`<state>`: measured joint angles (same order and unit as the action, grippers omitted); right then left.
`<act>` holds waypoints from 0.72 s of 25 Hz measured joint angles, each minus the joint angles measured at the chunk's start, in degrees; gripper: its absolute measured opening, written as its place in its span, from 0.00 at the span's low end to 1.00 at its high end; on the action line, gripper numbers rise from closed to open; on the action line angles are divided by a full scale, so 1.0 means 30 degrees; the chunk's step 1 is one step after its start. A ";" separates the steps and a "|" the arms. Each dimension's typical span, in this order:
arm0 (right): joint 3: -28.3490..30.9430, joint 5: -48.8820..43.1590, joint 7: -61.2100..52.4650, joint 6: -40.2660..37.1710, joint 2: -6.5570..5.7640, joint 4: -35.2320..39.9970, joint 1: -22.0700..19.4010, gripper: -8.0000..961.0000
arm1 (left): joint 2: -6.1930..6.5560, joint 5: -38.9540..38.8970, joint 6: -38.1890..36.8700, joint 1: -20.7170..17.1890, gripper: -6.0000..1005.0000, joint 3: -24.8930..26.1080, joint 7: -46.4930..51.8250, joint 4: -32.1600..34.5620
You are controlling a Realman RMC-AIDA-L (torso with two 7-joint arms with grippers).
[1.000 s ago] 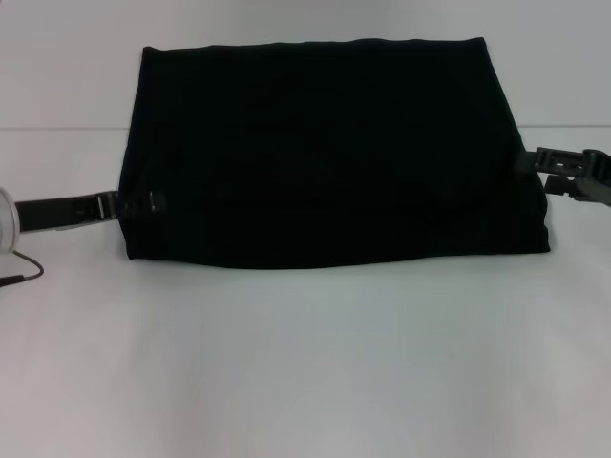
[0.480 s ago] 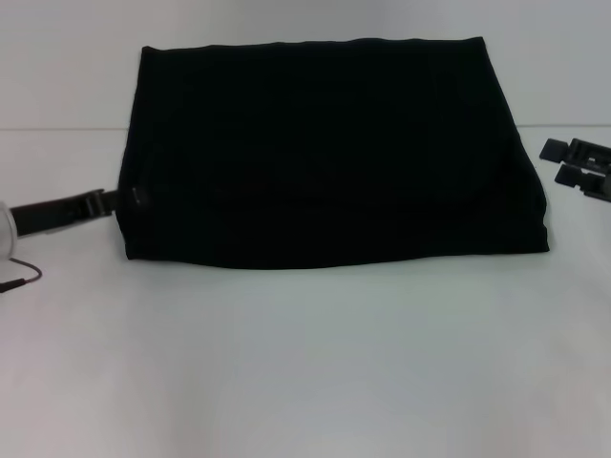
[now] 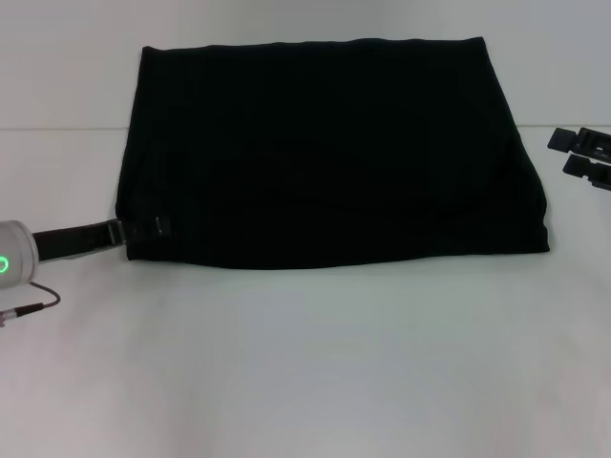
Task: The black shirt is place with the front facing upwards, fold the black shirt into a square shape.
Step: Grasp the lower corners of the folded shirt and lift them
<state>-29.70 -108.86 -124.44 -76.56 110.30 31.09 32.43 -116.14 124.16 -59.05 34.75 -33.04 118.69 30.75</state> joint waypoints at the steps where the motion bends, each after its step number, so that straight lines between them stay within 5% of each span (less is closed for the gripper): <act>1: 0.0007 0.0001 -0.0020 0.0001 0.0000 0.0000 0.0000 0.78 | -0.0013 0.0003 -0.0027 0.0022 0.75 -0.0128 -0.0017 -0.0004; 10: 0.0059 -0.0013 -0.0092 0.0001 -0.0022 0.0006 -0.0063 0.78 | -0.0226 0.0039 0.0189 0.0103 0.71 -0.0908 0.0078 0.0089; 13: -0.0024 -0.0074 -0.0093 -0.0007 -0.0105 0.0007 -0.0074 0.78 | -0.0240 0.0040 0.0191 0.0062 0.50 -0.0918 0.0096 0.0150; 18: -0.0144 -0.0087 -0.0094 -0.0066 -0.0188 0.0008 -0.0100 0.78 | -0.0294 -0.0012 0.0189 0.0022 0.40 -0.0918 0.0106 0.0162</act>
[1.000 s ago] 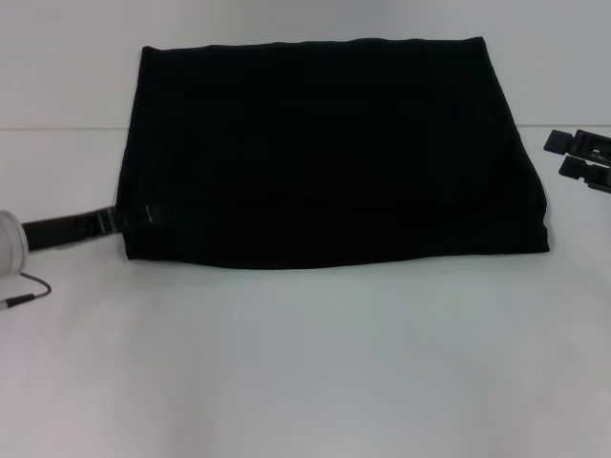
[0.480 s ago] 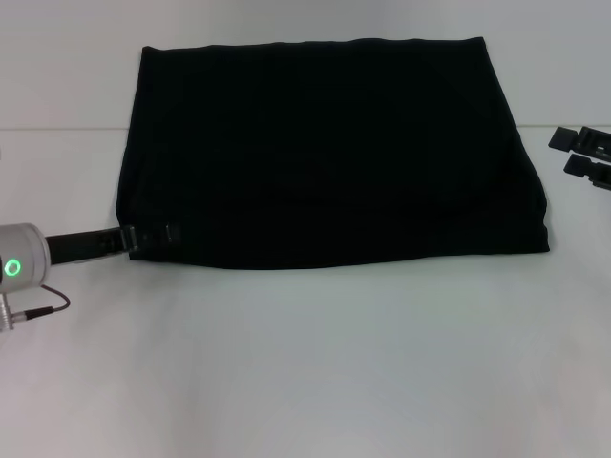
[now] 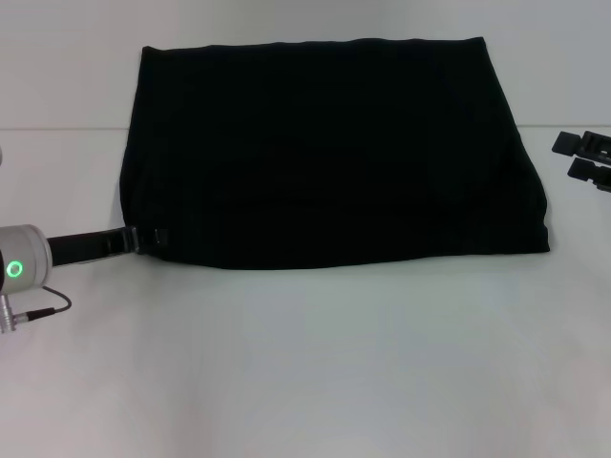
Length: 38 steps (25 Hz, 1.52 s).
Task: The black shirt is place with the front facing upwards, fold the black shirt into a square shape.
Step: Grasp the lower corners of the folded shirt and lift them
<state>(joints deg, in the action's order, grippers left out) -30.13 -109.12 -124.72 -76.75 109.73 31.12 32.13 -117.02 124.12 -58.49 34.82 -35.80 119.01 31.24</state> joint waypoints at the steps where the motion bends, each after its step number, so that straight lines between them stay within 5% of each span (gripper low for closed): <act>1: -0.0001 -0.0002 0.0000 -0.0001 -0.0007 -0.0001 -0.0016 0.78 | -0.0007 -0.0026 0.0004 -0.0006 0.38 0.0005 0.0000 0.0007; 6: -0.0029 -0.0549 -0.0133 -0.0022 -0.0058 -0.0001 0.0033 0.78 | 0.0018 -0.0043 -0.0110 -0.0007 0.29 0.0080 0.0000 0.0018; 11: -0.0035 -0.2204 -0.1021 -0.0152 -0.0325 0.0177 0.0371 0.78 | 0.0151 0.0041 -0.0311 0.0020 0.06 0.0108 0.0250 0.0020; 20: -0.1309 -0.8867 -0.5782 -0.0303 -0.2121 0.0982 0.2772 0.78 | 0.0874 0.0164 -0.1527 0.0617 0.04 0.0178 0.4088 0.0677; 25: -0.2257 -1.1636 -0.6445 0.1553 -0.1618 0.1302 0.4172 0.78 | 0.0964 0.0049 -0.2112 0.1099 0.05 0.0173 0.4941 0.1005; 31: -0.3477 -1.2943 -0.6533 0.4160 -0.0052 0.0821 0.4559 0.77 | 0.0847 0.0015 -0.2042 0.1343 0.05 0.0183 0.5034 0.1037; 38: -0.3525 -1.3422 -0.6541 0.5872 0.0337 -0.0534 0.5013 0.73 | 0.0806 -0.0003 -0.2007 0.1420 0.05 0.0146 0.5031 0.1044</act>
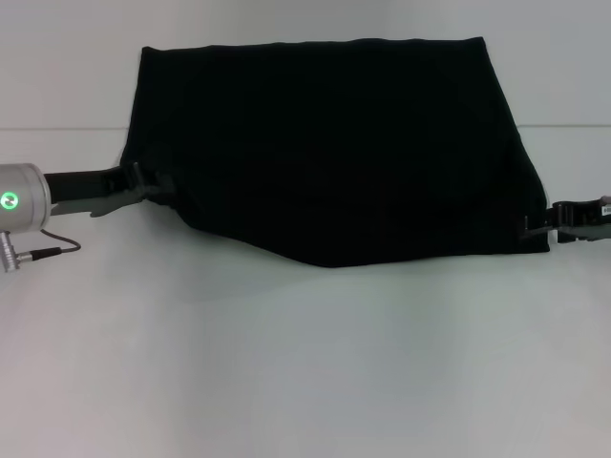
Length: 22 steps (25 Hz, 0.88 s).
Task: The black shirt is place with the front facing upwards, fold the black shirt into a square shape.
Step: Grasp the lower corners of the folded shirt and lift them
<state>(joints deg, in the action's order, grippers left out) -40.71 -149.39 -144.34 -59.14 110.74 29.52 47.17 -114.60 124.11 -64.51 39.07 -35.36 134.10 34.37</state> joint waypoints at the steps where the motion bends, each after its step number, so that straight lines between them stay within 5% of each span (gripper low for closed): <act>1: -0.0002 0.0013 0.0021 0.0094 0.0066 0.0000 0.0010 0.73 | -0.0001 -0.0003 0.0001 0.0008 0.06 0.0003 0.0000 -0.0009; 8: -0.0114 -0.0017 0.0096 0.0521 0.0402 -0.0097 0.0289 0.69 | -0.0067 -0.0005 -0.0001 -0.0024 0.06 0.0039 0.0005 -0.0075; 16: -0.0462 -0.0044 -0.0324 0.0272 0.0343 -0.0368 0.0420 0.65 | -0.0091 -0.0033 -0.0002 -0.0024 0.07 0.0039 0.0033 -0.0001; 22: -0.0357 0.0002 -0.0495 0.0050 0.0151 -0.0211 0.0292 0.42 | -0.0088 -0.0056 -0.0002 -0.0017 0.07 0.0038 0.0036 0.0000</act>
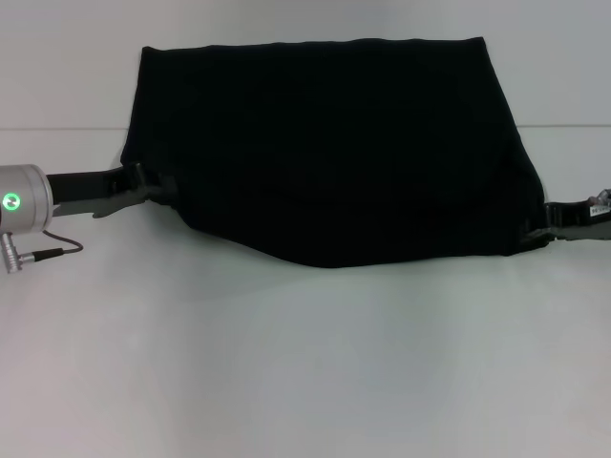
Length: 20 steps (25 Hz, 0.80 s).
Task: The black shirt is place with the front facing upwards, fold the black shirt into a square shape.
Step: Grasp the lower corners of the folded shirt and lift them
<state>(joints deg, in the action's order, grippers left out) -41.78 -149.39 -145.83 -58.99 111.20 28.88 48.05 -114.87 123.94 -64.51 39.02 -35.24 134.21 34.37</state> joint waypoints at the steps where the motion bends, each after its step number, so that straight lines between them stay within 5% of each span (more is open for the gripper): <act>1: 0.0012 -0.0007 -0.0001 0.0000 -0.0023 0.0009 -0.0007 0.40 | 0.0007 -0.0002 0.0000 0.0000 0.07 0.0001 0.0000 0.0000; 13: 0.0062 0.0026 0.0005 -0.0558 -0.0311 0.0122 -0.0079 0.11 | 0.0140 0.0016 -0.0312 0.0000 0.08 -0.0044 0.0000 0.0002; 16: 0.0118 0.0052 0.0041 -0.1836 -0.0385 0.0857 -0.0335 0.02 | 0.0410 0.0315 -0.1493 -0.0047 0.08 -0.0143 0.0000 0.0045; 20: 0.0549 0.0105 0.0190 -0.4957 -0.0484 0.2942 -0.1207 0.02 | 0.0989 0.1485 -0.4571 -0.0257 0.08 -0.0057 0.0364 0.0273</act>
<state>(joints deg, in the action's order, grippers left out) -40.14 -149.07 -145.26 -73.86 109.75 37.71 44.43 -111.90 128.40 -78.23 38.25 -35.42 135.30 35.19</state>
